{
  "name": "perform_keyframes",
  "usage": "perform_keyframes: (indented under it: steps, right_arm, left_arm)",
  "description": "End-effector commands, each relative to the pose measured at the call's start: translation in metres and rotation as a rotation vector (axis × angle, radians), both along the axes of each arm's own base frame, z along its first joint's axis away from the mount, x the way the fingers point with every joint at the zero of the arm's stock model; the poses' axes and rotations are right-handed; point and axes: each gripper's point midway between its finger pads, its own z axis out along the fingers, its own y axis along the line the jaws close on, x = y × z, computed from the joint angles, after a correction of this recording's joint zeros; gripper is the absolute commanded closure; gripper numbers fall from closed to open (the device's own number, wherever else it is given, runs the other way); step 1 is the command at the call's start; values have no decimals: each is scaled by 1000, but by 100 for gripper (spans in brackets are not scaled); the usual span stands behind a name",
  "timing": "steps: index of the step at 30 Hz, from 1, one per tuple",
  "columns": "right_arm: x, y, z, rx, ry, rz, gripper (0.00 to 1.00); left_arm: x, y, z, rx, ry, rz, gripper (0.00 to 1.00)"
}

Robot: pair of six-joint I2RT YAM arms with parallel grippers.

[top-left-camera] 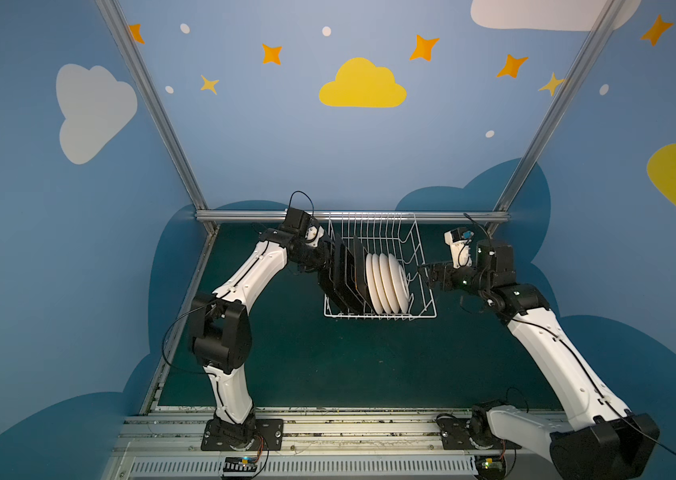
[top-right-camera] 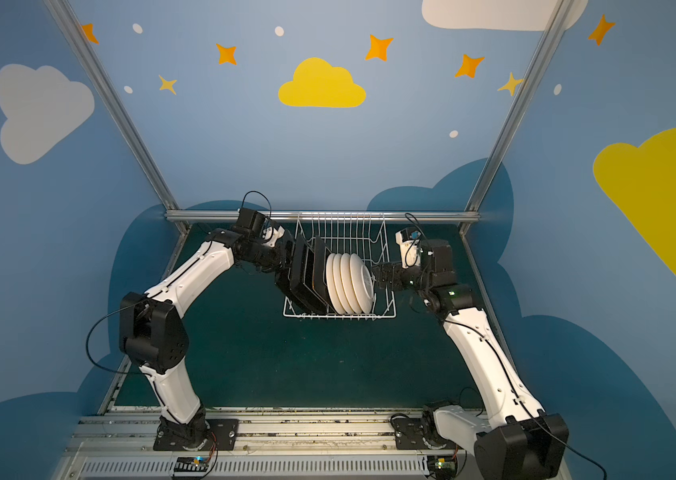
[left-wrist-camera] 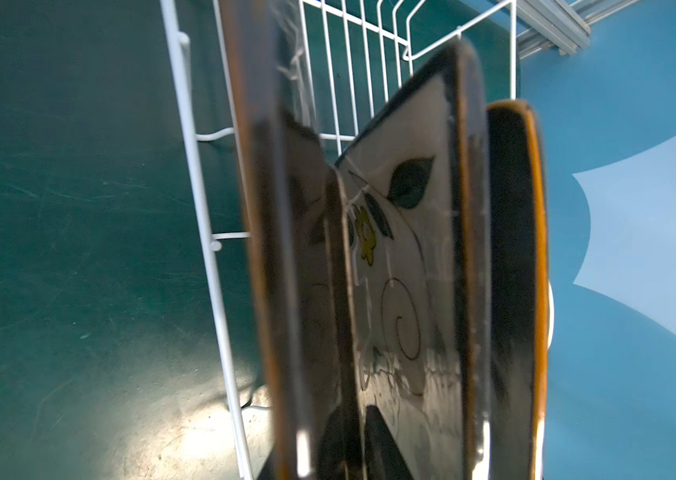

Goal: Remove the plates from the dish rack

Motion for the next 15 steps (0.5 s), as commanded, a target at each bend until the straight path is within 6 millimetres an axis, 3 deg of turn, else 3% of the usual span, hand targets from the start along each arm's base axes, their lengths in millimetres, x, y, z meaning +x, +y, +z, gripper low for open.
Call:
perform_keyframes:
  steps: [1, 9, 15]
  right_arm:
    - [1, 1, 3, 6, -12, 0, 5]
    - [1, 1, 5, 10, -16, -7, 5]
    - [-1, 1, 9, 18, -27, -8, 5]
  left_arm:
    - [-8, -6, -28, 18, 82, -24, 76]
    - [-12, -5, -25, 13, 89, -23, 80]
    - [-12, -5, -23, 14, 92, -16, 90]
